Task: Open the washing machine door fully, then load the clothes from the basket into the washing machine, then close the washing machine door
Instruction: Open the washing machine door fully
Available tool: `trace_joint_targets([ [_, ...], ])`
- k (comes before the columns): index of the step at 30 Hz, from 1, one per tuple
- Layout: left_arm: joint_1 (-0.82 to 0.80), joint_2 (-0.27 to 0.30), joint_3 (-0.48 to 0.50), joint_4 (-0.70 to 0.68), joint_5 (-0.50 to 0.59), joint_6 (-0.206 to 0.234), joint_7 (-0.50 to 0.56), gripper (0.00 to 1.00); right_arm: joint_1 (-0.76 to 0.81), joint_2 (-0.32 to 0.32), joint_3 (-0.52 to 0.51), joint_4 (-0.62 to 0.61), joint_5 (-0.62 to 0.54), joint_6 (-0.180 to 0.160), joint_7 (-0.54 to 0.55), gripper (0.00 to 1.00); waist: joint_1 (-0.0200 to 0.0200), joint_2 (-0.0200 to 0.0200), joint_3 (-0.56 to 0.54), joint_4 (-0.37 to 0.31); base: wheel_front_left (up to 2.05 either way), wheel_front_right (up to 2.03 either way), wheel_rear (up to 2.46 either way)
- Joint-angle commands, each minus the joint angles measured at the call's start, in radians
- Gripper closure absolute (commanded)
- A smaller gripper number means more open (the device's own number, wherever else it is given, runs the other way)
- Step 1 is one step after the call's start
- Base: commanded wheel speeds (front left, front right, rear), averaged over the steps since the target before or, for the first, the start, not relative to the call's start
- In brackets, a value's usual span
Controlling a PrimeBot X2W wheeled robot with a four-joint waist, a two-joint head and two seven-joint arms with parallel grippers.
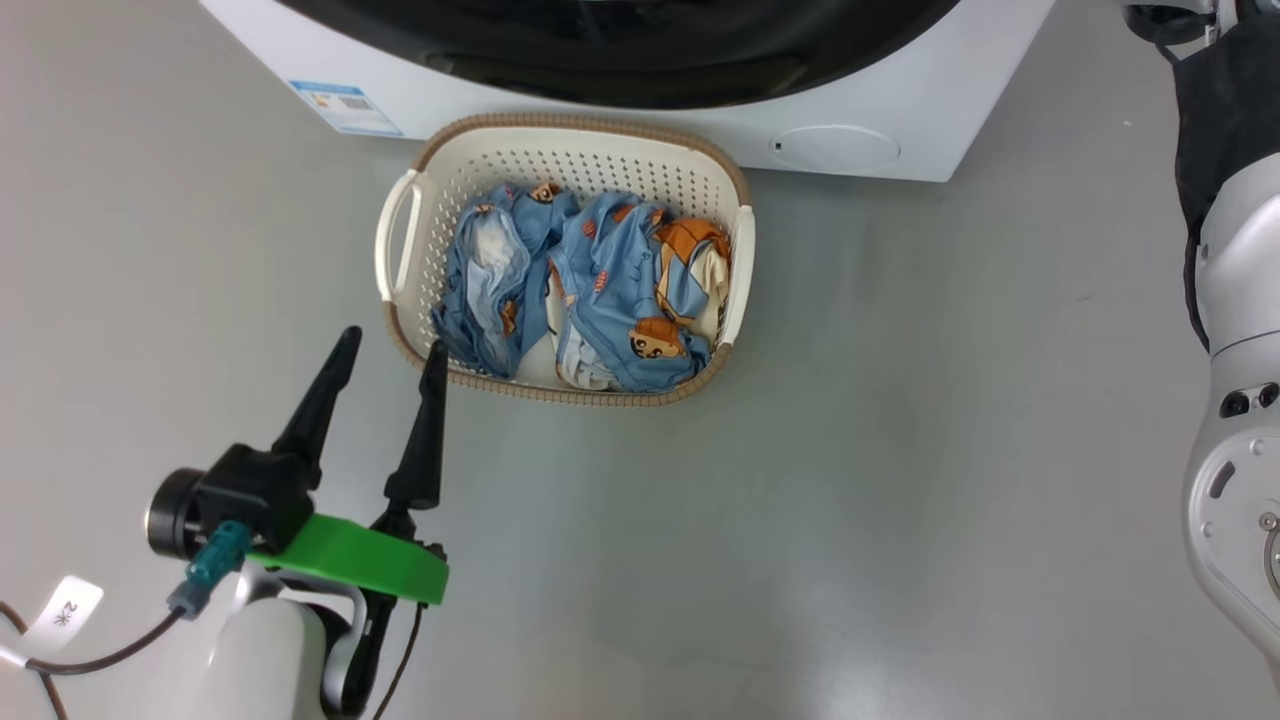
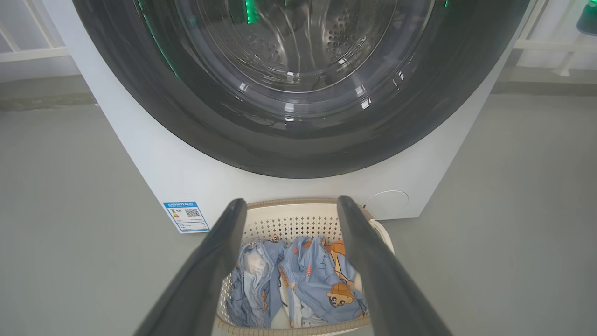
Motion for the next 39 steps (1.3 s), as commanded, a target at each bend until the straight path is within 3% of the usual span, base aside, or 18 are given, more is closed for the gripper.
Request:
trace_joint_targets([
  [1,-0.02,0.02,0.026,-0.025,-0.014,-0.002,-0.006,0.0,-0.041,0.029,0.0,-0.024,-0.011,0.002,0.007,1.0,0.0,0.0,0.009,0.007,0.0,0.0,0.0],
  [22,-0.053,0.02,0.01,-0.026,-0.038,-0.002,-0.006,0.0,-0.111,0.042,-0.087,0.05,-0.131,0.002,0.075,1.0,0.0,0.0,0.029,0.026,0.0,0.0,0.0],
  [29,-0.051,0.02,0.017,-0.027,-0.031,-0.002,-0.006,0.0,-0.089,0.045,-0.077,0.043,-0.133,0.002,0.212,1.0,0.0,0.0,0.018,0.023,0.0,0.0,0.0],
  [36,-0.041,0.02,0.028,-0.044,-0.035,-0.002,-0.006,0.0,0.006,0.047,-0.019,-0.085,-0.042,0.002,0.43,1.0,0.0,0.0,-0.012,0.012,0.0,0.0,0.0],
  [39,-0.036,0.02,0.028,-0.044,-0.032,-0.002,-0.006,0.0,0.056,0.048,0.018,-0.134,-0.015,0.002,0.472,1.0,0.0,0.0,-0.026,0.01,0.0,0.0,0.0],
])
